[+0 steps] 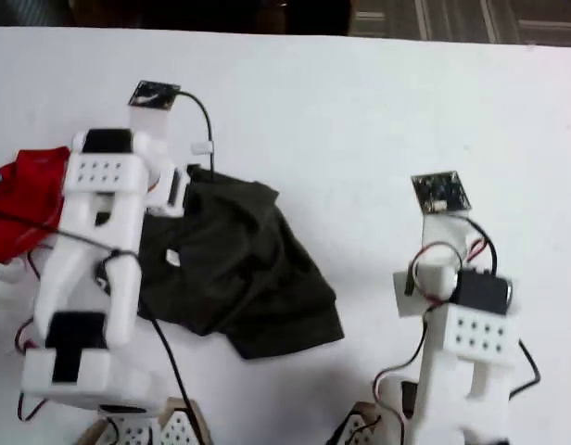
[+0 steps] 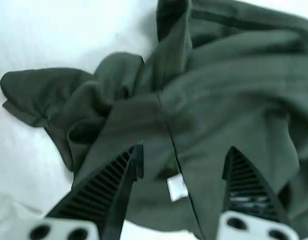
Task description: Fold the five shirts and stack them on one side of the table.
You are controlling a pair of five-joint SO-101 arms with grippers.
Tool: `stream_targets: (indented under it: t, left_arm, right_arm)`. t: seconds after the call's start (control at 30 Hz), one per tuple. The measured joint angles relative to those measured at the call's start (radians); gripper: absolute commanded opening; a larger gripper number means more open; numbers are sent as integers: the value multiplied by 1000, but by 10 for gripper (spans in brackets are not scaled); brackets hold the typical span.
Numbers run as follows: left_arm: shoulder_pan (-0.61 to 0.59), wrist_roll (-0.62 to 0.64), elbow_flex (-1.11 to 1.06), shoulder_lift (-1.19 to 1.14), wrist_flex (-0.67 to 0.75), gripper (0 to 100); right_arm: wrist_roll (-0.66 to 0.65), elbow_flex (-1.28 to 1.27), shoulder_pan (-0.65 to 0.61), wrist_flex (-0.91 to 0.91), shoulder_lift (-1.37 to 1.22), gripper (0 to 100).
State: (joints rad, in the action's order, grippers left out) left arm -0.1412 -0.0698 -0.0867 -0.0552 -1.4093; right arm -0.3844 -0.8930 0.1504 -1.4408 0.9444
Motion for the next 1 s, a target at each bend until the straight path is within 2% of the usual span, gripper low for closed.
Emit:
stream_targets:
  t: [0.17, 0.3, 0.37, 0.73, 0.87, 1.0]
  left_arm:
    - [0, 11, 106, -144, 5, 243]
    - [2, 11, 133, -207, 5, 93]
    - [2, 11, 133, -216, 5, 48]
    - [3, 11, 158, -218, -32, 42]
    - [3, 11, 275, -218, -143, 42]
    - [0, 11, 488, -218, -299, 46]
  right_arm:
    - [-23, -8, -2, 0, 81, 382]
    - [-25, -8, -2, 0, 91, 382]
    - [-25, -8, -2, 0, 91, 382]
    - [-25, -86, -2, 55, 92, 382]
    - [-25, -98, -2, 87, 92, 382]
    - [-23, -147, -2, 178, 92, 382]
